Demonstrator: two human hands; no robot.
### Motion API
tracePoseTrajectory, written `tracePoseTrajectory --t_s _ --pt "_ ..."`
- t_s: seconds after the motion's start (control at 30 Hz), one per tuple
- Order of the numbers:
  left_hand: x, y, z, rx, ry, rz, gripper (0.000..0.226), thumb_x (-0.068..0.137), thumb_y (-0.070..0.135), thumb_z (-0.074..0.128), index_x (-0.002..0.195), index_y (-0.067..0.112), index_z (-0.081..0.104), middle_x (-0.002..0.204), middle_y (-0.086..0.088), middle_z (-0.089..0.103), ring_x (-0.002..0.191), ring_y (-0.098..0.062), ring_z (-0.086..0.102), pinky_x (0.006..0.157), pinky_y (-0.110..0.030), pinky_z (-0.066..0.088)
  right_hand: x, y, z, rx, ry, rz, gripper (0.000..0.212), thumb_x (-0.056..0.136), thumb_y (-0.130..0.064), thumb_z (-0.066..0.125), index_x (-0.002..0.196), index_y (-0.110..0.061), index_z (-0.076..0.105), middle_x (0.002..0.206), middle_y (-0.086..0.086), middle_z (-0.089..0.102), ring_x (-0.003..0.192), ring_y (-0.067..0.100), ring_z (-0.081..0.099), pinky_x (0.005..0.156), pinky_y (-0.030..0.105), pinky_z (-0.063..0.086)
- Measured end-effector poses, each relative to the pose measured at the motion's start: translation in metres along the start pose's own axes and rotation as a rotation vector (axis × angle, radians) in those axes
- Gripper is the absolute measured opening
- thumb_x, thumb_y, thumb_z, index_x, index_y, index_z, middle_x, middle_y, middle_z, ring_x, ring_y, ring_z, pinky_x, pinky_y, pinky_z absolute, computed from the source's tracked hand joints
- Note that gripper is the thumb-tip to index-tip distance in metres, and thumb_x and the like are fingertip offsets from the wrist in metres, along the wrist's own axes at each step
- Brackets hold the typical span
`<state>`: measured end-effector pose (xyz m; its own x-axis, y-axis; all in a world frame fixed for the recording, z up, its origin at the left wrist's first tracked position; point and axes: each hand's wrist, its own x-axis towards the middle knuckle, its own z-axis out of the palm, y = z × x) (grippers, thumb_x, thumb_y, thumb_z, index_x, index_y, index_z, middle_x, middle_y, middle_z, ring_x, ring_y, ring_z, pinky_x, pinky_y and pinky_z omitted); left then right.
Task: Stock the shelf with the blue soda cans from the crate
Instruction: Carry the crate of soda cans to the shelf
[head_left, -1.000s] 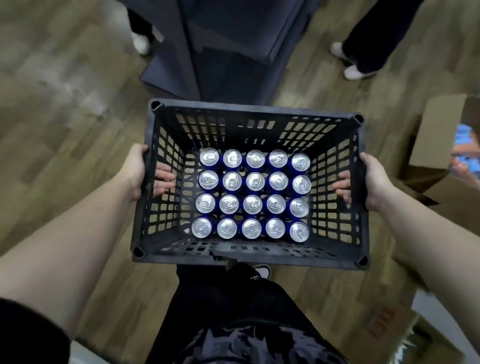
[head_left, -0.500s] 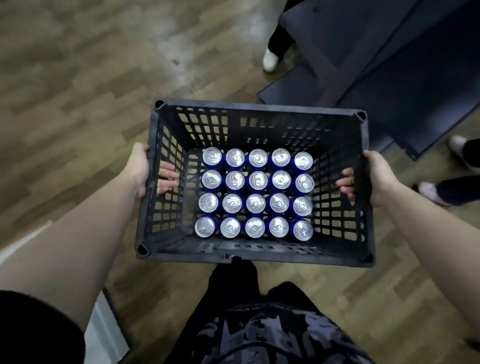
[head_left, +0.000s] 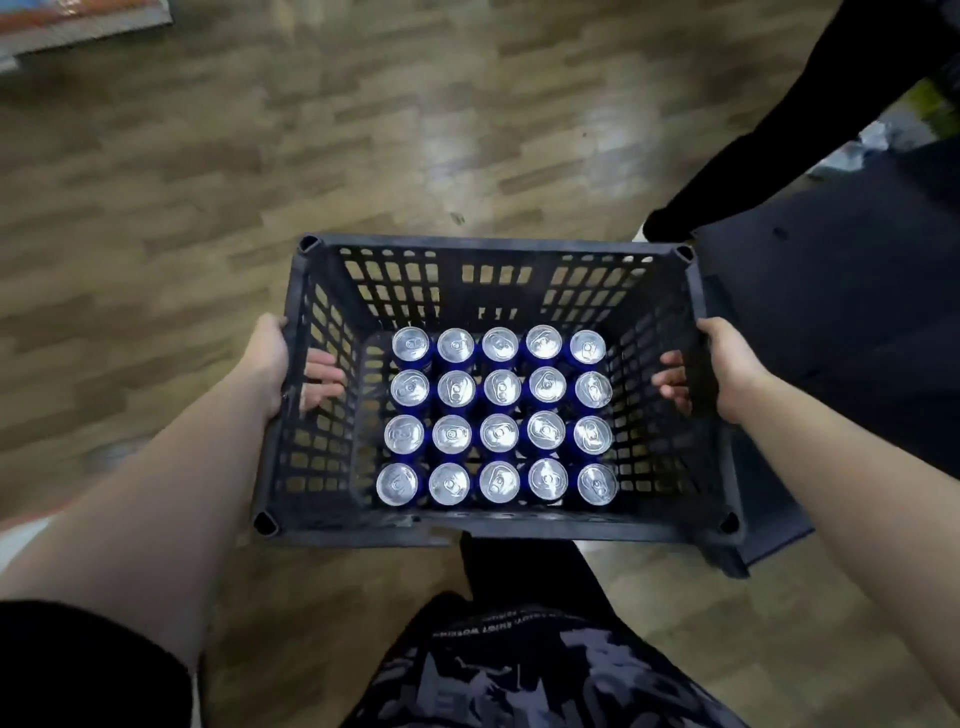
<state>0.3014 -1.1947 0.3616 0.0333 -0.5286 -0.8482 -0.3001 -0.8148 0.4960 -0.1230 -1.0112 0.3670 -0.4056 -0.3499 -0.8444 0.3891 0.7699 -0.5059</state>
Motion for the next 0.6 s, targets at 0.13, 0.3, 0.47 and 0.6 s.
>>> tracePoseTrajectory --t_s 0.13,0.3,0.47,0.6 --pt "0.031 0.069 0.003 -0.017 0.025 -0.003 0.078 0.091 0.059 0.015 0.096 -0.005 0.061 0.093 -0.022 0.069 0.086 -0.038 0.065 0.055 -0.028 0.036 0.04 -0.075 0.024 -0.014 -0.023 -0.005 0.056 0.091 -0.057 0.029 0.078 -0.009 0.054 0.057 0.013 0.063 0.051 0.025 0.051 0.053 0.027 0.035" --pt "0.077 0.163 0.008 -0.04 0.056 0.015 0.078 0.09 0.059 0.017 0.097 -0.004 0.062 0.085 -0.02 0.071 0.081 -0.036 0.066 0.052 -0.027 0.037 0.092 -0.177 0.053 -0.019 -0.038 -0.026 0.057 0.091 -0.058 0.028 0.08 -0.008 0.053 0.059 0.014 0.062 0.047 0.024 0.051 0.051 0.027 0.034" --pt "0.137 0.261 0.021 -0.031 0.036 0.028 0.08 0.089 0.06 0.017 0.099 -0.004 0.062 0.079 -0.019 0.072 0.08 -0.036 0.066 0.053 -0.027 0.037 0.145 -0.275 0.082 -0.004 -0.014 -0.039 0.057 0.09 -0.059 0.029 0.079 -0.008 0.053 0.059 0.013 0.063 0.044 0.023 0.052 0.051 0.026 0.033" --pt "0.188 0.355 0.034 0.008 0.003 0.046 0.079 0.091 0.059 0.017 0.102 -0.005 0.062 0.09 -0.021 0.07 0.074 -0.035 0.066 0.049 -0.025 0.039 0.186 -0.35 0.102 0.025 0.021 -0.034 0.058 0.091 -0.057 0.028 0.079 -0.007 0.053 0.057 0.014 0.063 0.046 0.024 0.053 0.052 0.027 0.033"
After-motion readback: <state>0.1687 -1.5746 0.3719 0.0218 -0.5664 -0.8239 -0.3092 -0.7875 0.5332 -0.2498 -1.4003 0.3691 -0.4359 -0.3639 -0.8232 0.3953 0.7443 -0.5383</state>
